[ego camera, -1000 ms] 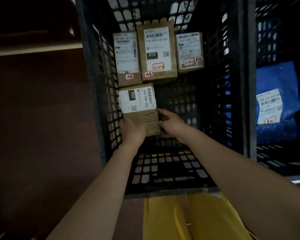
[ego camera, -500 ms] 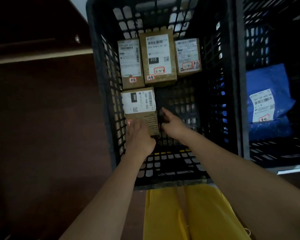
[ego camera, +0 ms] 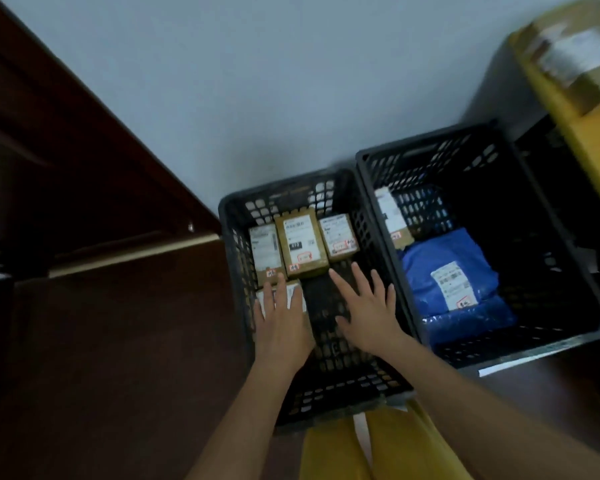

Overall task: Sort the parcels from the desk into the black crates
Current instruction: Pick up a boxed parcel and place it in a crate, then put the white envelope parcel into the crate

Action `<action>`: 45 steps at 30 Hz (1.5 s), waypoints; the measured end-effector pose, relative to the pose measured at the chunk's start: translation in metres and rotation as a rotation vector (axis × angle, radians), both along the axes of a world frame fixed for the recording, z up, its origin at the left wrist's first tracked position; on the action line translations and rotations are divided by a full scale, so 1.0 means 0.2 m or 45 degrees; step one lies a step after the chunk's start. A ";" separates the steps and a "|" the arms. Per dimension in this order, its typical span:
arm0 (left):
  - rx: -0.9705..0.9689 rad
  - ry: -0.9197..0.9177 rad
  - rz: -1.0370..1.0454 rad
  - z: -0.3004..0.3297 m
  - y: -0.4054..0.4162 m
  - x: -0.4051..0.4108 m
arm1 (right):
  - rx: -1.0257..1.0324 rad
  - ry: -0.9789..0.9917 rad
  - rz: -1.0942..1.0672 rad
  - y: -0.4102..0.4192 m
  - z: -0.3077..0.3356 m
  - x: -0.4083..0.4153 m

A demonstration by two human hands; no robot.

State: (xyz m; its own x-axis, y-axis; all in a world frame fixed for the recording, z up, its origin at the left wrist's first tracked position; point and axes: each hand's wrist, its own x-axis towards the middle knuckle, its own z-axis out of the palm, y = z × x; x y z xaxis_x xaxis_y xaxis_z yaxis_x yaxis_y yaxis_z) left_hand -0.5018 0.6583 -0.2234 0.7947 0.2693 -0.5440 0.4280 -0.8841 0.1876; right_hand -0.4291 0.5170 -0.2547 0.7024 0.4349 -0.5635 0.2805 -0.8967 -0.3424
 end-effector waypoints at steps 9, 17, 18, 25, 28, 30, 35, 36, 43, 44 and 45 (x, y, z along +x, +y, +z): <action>0.004 -0.238 -0.124 0.45 -0.49 0.40 | 0.027 -0.413 -0.237 -0.58 0.57 0.30; 0.025 -0.400 -0.520 0.73 -1.51 0.70 | -0.014 -0.627 -0.594 -1.66 0.96 0.42; 0.018 -0.407 -0.574 0.75 -1.67 0.72 | -0.032 -0.636 -0.636 -1.81 0.99 0.41; -0.023 -0.427 -0.832 0.88 -2.63 0.79 | -0.075 -0.631 -0.879 -2.79 1.20 0.41; -0.007 -0.422 -0.855 0.94 -2.84 0.84 | -0.058 -0.641 -0.930 -3.03 1.26 0.46; 0.014 -0.408 -0.860 0.97 -2.91 0.89 | -0.039 -0.641 -0.938 -3.12 1.28 0.50; 0.099 -0.375 -0.830 0.94 -2.91 1.07 | 0.014 -0.603 -0.907 -3.16 1.24 0.65; 0.120 -0.370 -0.820 0.92 -2.91 1.12 | 0.027 -0.577 -0.888 -3.14 1.22 0.69; 0.216 -0.292 -0.791 0.71 -2.88 1.53 | -0.008 -0.496 -0.748 -3.10 1.06 1.04; 0.227 -0.282 -0.792 0.67 -2.88 1.60 | -0.025 -0.491 -0.744 -3.11 1.03 1.11; 0.235 -0.263 -0.792 0.64 -2.89 1.67 | -0.044 -0.474 -0.744 -3.13 1.00 1.17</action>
State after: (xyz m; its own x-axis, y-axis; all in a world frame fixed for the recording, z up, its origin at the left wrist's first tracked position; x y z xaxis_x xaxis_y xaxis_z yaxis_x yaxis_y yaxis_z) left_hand -0.1673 0.0811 -0.0964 0.9143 -0.1975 -0.3537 -0.1989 -0.9795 0.0329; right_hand -0.1949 -0.1084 -0.0537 0.9652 -0.0871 -0.2464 -0.1583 -0.9451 -0.2859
